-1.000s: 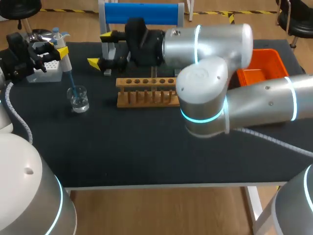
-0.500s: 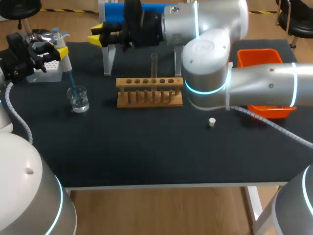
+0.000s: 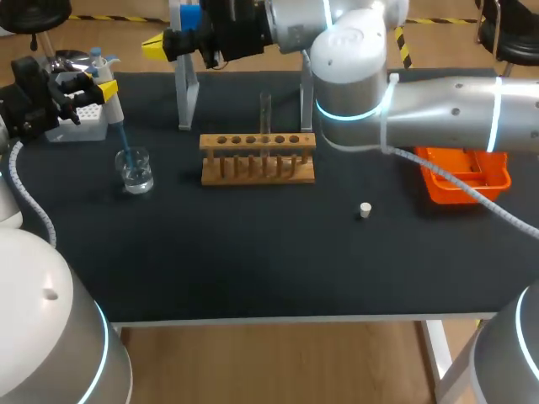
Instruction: Invert the test tube, pick up the pipette, mount the tip to pipette, aspirate from beaker and dispense into the tube, eject the tip, return the pipette, and cap with the stopper.
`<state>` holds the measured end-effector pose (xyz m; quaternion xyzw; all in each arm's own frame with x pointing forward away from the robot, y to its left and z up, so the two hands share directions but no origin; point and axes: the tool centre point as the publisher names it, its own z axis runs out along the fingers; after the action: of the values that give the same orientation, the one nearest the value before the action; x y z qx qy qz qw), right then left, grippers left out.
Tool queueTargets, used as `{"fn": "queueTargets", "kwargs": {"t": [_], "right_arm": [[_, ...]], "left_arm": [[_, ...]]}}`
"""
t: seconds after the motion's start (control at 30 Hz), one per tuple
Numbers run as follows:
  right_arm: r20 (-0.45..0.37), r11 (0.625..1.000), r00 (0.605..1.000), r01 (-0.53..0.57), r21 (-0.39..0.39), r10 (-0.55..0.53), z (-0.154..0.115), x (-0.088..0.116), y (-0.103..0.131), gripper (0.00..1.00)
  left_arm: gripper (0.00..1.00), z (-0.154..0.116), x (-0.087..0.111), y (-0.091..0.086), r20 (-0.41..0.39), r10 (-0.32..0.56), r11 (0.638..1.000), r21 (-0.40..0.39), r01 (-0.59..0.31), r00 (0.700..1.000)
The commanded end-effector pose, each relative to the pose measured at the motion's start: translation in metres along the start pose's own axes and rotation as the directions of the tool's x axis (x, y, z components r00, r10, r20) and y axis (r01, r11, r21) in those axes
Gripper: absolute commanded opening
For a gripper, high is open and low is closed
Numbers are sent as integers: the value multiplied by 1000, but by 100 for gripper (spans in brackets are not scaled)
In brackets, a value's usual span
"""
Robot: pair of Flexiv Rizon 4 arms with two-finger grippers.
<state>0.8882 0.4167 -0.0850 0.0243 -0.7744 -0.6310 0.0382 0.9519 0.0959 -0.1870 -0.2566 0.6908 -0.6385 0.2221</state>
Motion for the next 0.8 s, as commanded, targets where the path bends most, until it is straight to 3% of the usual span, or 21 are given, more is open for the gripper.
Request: {"fn": "queueTargets", "kwargs": {"t": [0.03, 0.8], "right_arm": [[-61, 1000, 998, -3, 7, 3, 18, -13, 4, 0], [-121, 993, 992, -45, -105, 32, 71, -39, 14, 0]], "left_arm": [[0, 0, 1, 0, 3, 1, 1000, 0, -1, 1000], [0, 0, 1, 0, 3, 1, 1000, 0, -1, 1000]]}}
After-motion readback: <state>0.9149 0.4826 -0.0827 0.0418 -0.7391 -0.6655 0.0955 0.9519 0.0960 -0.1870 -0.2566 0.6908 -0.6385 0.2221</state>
